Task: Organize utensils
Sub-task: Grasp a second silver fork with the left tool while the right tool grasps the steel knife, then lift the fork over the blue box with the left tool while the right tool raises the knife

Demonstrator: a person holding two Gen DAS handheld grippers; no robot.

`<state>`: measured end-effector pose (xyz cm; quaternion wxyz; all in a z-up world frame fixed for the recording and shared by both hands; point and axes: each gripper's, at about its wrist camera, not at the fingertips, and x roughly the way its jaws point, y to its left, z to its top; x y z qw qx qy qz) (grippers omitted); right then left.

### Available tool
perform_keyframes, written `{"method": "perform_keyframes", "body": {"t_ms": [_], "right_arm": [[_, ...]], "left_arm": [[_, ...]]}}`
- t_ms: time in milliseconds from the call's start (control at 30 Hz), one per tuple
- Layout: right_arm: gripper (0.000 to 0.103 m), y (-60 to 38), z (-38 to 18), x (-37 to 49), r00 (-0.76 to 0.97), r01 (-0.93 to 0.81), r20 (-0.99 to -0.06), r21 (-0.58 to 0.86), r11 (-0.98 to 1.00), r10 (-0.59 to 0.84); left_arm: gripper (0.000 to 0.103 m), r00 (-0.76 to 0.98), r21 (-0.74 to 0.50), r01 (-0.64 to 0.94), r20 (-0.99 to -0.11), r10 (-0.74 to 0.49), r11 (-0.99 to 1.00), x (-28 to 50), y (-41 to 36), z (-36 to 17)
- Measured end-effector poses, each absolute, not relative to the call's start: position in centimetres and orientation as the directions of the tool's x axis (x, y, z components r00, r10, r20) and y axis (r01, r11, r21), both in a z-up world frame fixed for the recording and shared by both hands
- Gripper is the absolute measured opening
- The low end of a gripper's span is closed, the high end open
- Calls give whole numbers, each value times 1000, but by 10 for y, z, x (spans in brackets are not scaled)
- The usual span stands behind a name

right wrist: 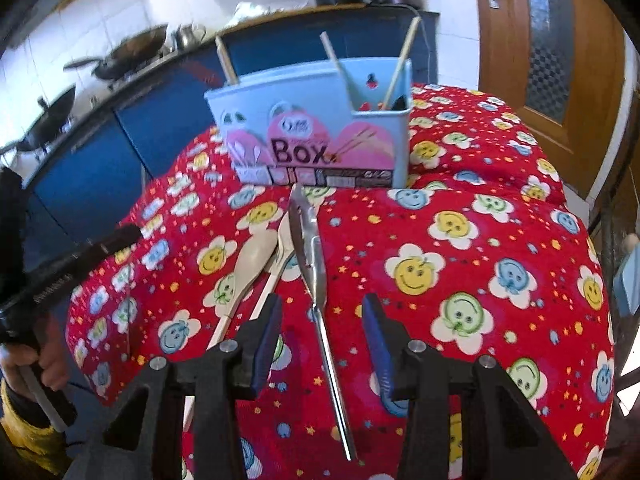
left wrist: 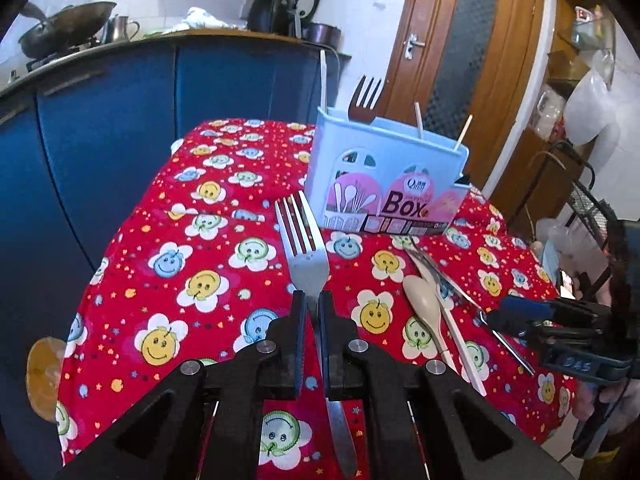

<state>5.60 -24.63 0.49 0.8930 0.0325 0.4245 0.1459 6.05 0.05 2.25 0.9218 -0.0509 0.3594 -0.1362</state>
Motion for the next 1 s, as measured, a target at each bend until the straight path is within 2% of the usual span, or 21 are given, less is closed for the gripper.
{"method": "perform_keyframes", "body": {"t_ms": [400, 433, 500, 533, 600, 733, 867, 933, 1000], "right_arm": [[45, -222, -10, 94, 537, -235, -819, 83, 968, 201], [43, -221, -10, 95, 542, -237, -817, 74, 969, 195], [28, -220, -10, 95, 555, -231, -812, 58, 971, 180], [17, -220, -10, 95, 558, -233, -809, 58, 971, 182], [16, -223, -10, 94, 562, -229, -803, 80, 970, 199], [15, -230, -5, 87, 594, -222, -766, 137, 965, 246], [15, -239, 10, 71, 658, -223, -691, 200, 954, 299], [15, -243, 18, 63, 687, -220, -657, 220, 950, 311], [15, -247, 24, 57, 712, -219, -624, 239, 946, 323]], "left_arm": [[5, 757, -198, 275, -558, -339, 941, 53, 2, 34], [5, 762, -197, 278, -551, -341, 940, 52, 2, 35], [5, 768, -196, 285, -539, -346, 938, 50, 2, 36], [5, 772, -196, 290, -531, -350, 937, 49, 2, 38], [5, 777, -196, 296, -519, -355, 935, 46, 2, 40], [5, 789, -195, 314, -490, -369, 929, 42, 1, 44], [5, 800, -189, 330, -464, -380, 925, 37, 0, 49], [0, 803, -190, 338, -453, -388, 922, 34, -2, 52], [0, 804, -190, 343, -447, -393, 920, 33, -3, 53]]}}
